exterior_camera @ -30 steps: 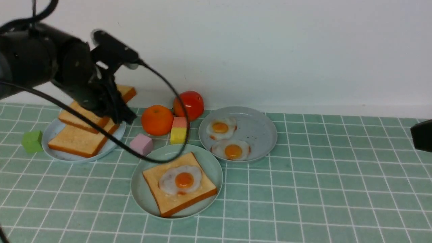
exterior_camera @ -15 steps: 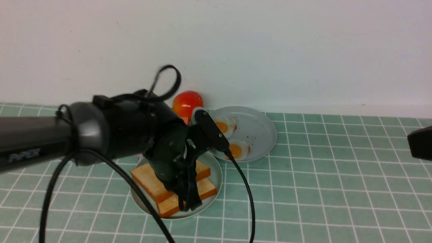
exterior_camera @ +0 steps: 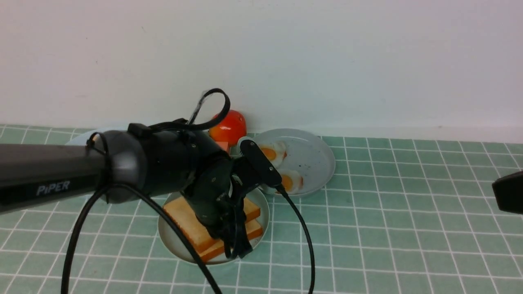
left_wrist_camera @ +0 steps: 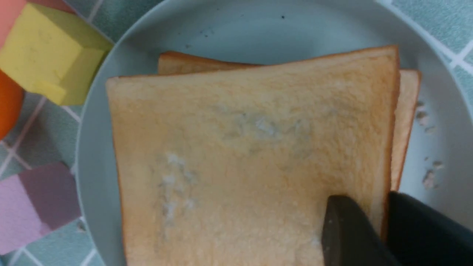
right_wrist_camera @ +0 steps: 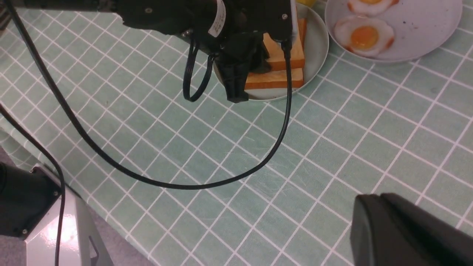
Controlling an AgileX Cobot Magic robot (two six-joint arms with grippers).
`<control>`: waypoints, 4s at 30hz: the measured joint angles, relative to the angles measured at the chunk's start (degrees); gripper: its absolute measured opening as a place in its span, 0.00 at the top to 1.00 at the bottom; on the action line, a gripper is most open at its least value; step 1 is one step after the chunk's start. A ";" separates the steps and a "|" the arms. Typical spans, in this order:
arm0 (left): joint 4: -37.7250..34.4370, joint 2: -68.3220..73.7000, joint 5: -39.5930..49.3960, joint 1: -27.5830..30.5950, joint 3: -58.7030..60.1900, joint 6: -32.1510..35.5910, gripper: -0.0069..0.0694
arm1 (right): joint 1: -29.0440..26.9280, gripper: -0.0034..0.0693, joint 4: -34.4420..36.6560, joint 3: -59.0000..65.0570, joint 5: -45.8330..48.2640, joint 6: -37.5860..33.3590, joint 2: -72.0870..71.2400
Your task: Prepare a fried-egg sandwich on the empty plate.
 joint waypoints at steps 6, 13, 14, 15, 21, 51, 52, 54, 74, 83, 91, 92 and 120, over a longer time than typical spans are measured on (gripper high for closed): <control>-5.72 -2.68 2.37 -0.01 0.00 0.00 0.42 | 0.00 0.91 0.00 0.00 0.00 0.00 0.00; -13.79 -17.29 7.25 -0.01 0.04 -2.61 0.52 | 0.00 0.91 -2.37 0.00 -0.34 0.00 -0.76; -15.50 -21.18 7.96 -0.01 0.26 -3.53 0.60 | 0.00 0.91 -3.32 0.00 -0.47 0.00 -1.83; -16.96 -25.48 8.28 -0.01 0.79 -3.95 0.68 | 0.00 0.91 -4.35 0.00 -0.47 0.00 -2.86; -23.78 -52.73 2.13 -0.01 11.70 -3.72 0.93 | 0.00 0.91 -10.80 0.40 -0.22 2.69 -11.55; -33.55 -96.45 -33.87 -0.01 64.09 -7.26 0.93 | 0.00 0.95 -26.46 54.06 -55.64 34.29 -31.35; -33.55 -96.45 -33.70 -0.01 64.09 -7.26 0.93 | 0.00 0.95 -26.46 54.63 -55.83 34.29 -31.35; -33.55 -96.45 -33.71 -0.01 64.09 -7.26 0.93 | 0.00 0.95 -26.46 57.85 -55.96 34.29 -31.35; -33.55 -96.51 -33.31 -0.01 64.15 -7.26 0.92 | -4.47 0.97 -39.58 65.96 -45.42 32.55 -50.15; -33.55 -96.51 -32.55 -0.01 64.15 -7.26 0.91 | -4.47 0.97 -39.29 65.89 -45.23 32.55 -50.20; -33.55 -96.51 -32.44 -0.01 64.15 -7.26 0.90 | -4.47 0.97 -39.29 65.89 -45.17 32.55 -50.20; -33.55 -96.51 -32.44 -0.01 64.15 -7.26 0.90 | -4.47 0.97 -39.29 65.89 -45.17 32.55 -50.20; -8.70 -106.11 -12.04 33.82 70.32 -34.84 0.93 | -4.47 0.95 -39.29 65.84 -45.05 32.55 -50.26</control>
